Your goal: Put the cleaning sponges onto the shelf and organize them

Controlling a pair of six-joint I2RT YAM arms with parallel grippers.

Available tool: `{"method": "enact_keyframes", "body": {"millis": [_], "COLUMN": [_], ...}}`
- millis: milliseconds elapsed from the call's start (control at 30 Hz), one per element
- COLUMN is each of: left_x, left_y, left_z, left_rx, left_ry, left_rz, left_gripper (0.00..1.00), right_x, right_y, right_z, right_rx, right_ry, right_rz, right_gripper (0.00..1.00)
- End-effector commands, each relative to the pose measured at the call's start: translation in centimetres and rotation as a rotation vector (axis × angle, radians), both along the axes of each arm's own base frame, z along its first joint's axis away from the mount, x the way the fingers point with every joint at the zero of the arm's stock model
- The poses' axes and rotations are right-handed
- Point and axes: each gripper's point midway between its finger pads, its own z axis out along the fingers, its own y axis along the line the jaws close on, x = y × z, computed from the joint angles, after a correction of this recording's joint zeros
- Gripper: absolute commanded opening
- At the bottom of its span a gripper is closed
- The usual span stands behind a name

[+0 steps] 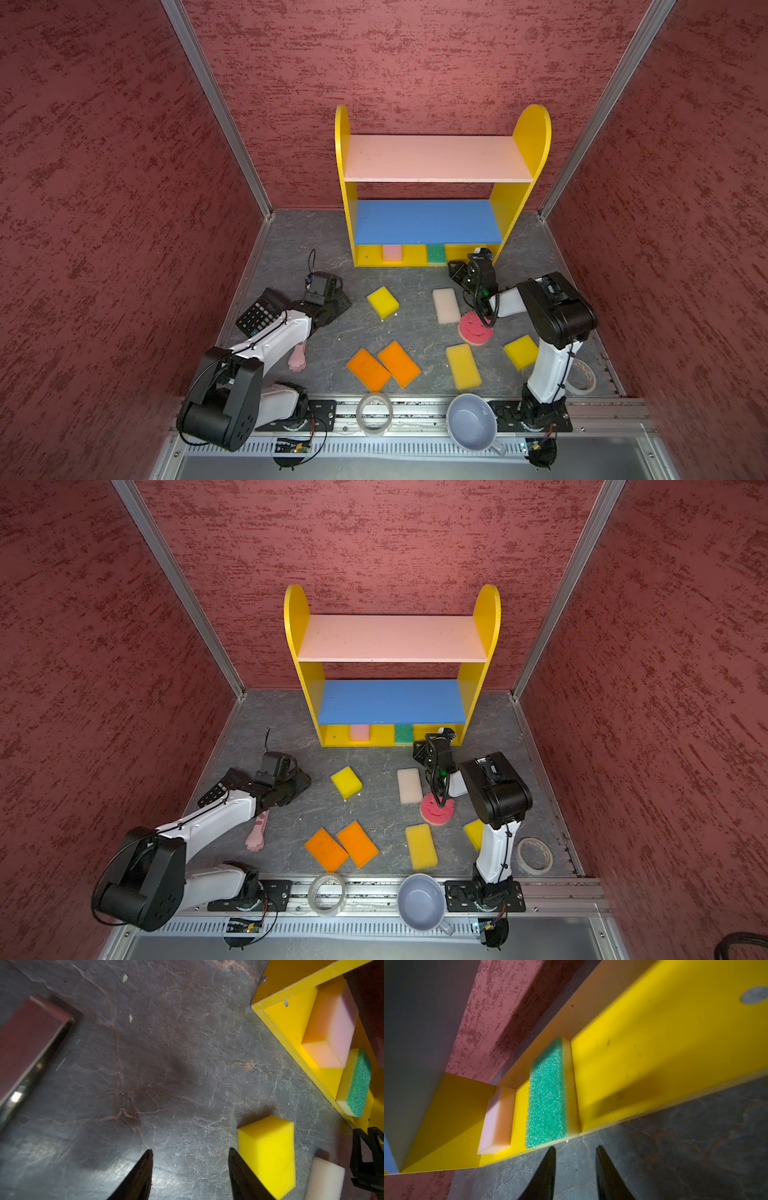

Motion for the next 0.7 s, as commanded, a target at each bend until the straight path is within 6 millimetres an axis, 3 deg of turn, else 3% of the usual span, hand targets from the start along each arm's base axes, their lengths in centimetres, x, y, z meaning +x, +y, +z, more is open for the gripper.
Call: {"method": "enact_keyframes", "body": {"millis": [0, 500, 667], "left_x": [-0.2, -0.1, -0.2], "left_y": [0.2, 0.0, 0.0], "left_z": [0.3, -0.3, -0.5], "left_rx": [0.017, 0.013, 0.017], "left_ry": [-0.009, 0.006, 0.016], "left_rz": [-0.005, -0.014, -0.017], "left_gripper": [0.58, 0.58, 0.58], "right_x": [1.6, 3.5, 3.7], "right_y": [0.4, 1.6, 1.8], "right_z": [2.1, -0.3, -1.7], "right_rx": [0.05, 0.137, 0.149], "right_ry": [-0.079, -0.026, 0.016], "right_rz": [0.013, 0.038, 0.032], "right_gripper": [0.37, 0.37, 0.24]}}
